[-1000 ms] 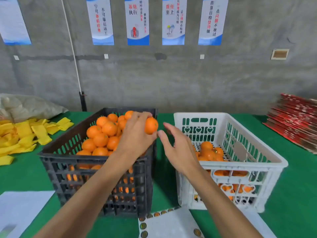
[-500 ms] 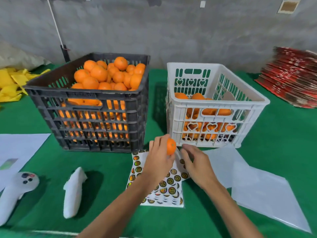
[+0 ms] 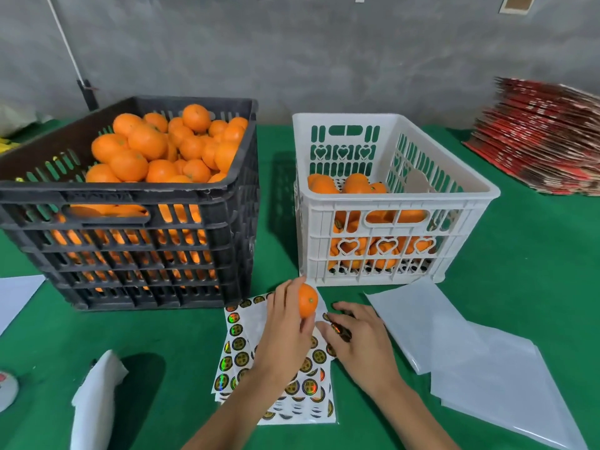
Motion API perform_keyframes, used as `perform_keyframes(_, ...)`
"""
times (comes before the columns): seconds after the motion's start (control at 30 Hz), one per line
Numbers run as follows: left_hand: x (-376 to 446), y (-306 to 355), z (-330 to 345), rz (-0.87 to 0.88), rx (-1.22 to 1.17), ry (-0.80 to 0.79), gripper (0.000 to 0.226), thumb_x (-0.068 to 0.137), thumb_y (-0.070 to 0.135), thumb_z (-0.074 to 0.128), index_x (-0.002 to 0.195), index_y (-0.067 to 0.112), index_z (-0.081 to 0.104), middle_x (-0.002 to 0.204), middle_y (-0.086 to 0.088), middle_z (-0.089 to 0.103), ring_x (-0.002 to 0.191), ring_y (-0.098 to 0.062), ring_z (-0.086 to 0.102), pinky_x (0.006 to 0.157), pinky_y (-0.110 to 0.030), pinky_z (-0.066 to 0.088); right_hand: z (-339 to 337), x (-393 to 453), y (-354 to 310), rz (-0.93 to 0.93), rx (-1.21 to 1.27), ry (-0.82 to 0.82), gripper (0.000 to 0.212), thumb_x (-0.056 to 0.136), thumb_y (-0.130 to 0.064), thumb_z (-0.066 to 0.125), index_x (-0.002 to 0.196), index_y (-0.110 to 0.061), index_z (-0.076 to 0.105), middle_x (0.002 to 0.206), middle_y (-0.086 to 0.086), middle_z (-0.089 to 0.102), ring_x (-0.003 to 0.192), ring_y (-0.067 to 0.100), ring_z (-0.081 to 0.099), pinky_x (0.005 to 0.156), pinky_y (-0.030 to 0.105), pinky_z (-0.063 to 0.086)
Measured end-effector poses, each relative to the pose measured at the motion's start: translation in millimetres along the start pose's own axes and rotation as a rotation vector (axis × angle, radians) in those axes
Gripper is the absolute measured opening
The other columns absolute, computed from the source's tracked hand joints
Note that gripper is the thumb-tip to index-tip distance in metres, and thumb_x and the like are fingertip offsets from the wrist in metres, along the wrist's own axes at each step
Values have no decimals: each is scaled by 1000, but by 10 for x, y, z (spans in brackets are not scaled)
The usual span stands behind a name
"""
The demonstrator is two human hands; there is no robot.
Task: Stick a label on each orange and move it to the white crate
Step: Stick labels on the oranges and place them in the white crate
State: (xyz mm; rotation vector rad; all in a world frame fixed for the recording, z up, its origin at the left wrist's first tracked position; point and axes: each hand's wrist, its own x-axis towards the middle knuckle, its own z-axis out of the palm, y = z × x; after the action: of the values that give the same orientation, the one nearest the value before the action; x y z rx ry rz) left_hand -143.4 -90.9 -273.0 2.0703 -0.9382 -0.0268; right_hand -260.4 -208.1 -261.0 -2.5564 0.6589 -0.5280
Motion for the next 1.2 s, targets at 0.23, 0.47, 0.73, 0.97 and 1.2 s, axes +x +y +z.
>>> perform_keyframes(0.23,-9,-29,-7,-10,-45,8,64,101,23,65,153,34,30,144,15,35,133,-1,34,106,-16,32,56,126,21,10,12,87,26,96,-39,67,96,-18,82,108,-5,70,96,15,54,89,38,49)
perform_keyframes(0.47,-15,-40,-17,-19,-75,11,66,101,24,66,152,39,28,144,16,34,133,0,35,107,-18,34,36,60,21,-98,-53,32,38,95,-46,65,122,-21,74,116,-8,66,100,16,55,88,38,49)
perform_keyframes(0.73,4,-66,-29,-82,-153,1,66,99,22,70,152,32,32,138,11,40,127,-7,45,91,5,32,23,65,-27,-118,0,68,25,96,-35,69,113,-19,79,97,-5,62,88,18,52,78,40,49)
perform_keyframes(0.97,11,-60,-47,-107,-201,0,66,98,26,70,151,36,32,138,11,41,124,-8,48,87,6,34,37,85,-31,-54,62,22,25,100,-34,62,114,-21,79,94,-6,60,91,15,53,83,33,48)
perform_keyframes(1.2,4,-25,-73,-136,-230,-14,67,97,27,72,141,51,27,139,13,41,122,-5,50,84,7,35,-74,269,-68,174,253,117,23,100,-29,63,85,-19,77,83,-5,64,78,10,59,71,24,46)
